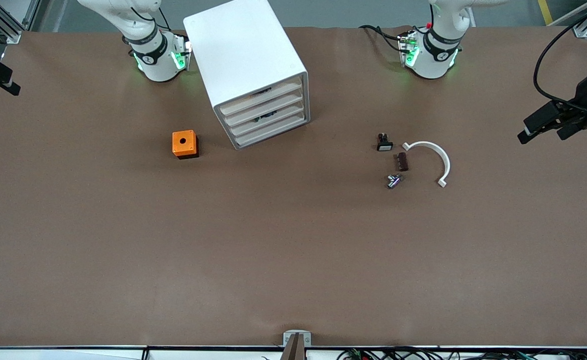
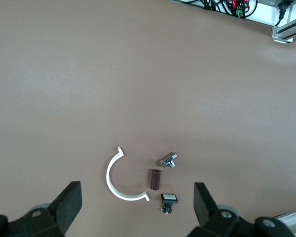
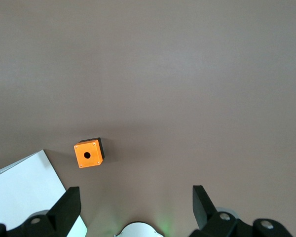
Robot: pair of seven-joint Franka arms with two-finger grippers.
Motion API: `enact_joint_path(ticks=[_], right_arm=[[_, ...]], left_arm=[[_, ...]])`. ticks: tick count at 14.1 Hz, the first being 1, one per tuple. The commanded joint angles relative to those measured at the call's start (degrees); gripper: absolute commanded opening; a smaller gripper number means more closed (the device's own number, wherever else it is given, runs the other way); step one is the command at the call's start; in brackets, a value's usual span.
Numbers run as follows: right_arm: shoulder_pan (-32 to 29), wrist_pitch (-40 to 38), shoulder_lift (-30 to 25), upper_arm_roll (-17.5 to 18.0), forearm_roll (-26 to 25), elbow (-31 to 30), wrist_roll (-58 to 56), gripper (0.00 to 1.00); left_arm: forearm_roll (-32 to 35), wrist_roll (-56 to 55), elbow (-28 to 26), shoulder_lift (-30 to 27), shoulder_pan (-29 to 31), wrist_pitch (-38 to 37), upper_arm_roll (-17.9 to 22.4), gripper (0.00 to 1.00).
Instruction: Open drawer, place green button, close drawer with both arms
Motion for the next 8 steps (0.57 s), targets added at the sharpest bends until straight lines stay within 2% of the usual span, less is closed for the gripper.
enact_joint_path(ticks=[1, 8], right_arm=[[-0.27, 0.48, -0.92, 0.27, 0.85, -0.09, 0.72, 1.00], [-0.19, 0.74, -0.92, 0.36, 0.85, -0.09, 0.72, 1.00]], left_arm=[[0.80, 1.02, 1.02, 0.23, -0.59, -1.26, 0.56, 1.00], [5.19, 4.01, 1.37, -1.18, -0.59, -4.60, -0.23, 1.00]])
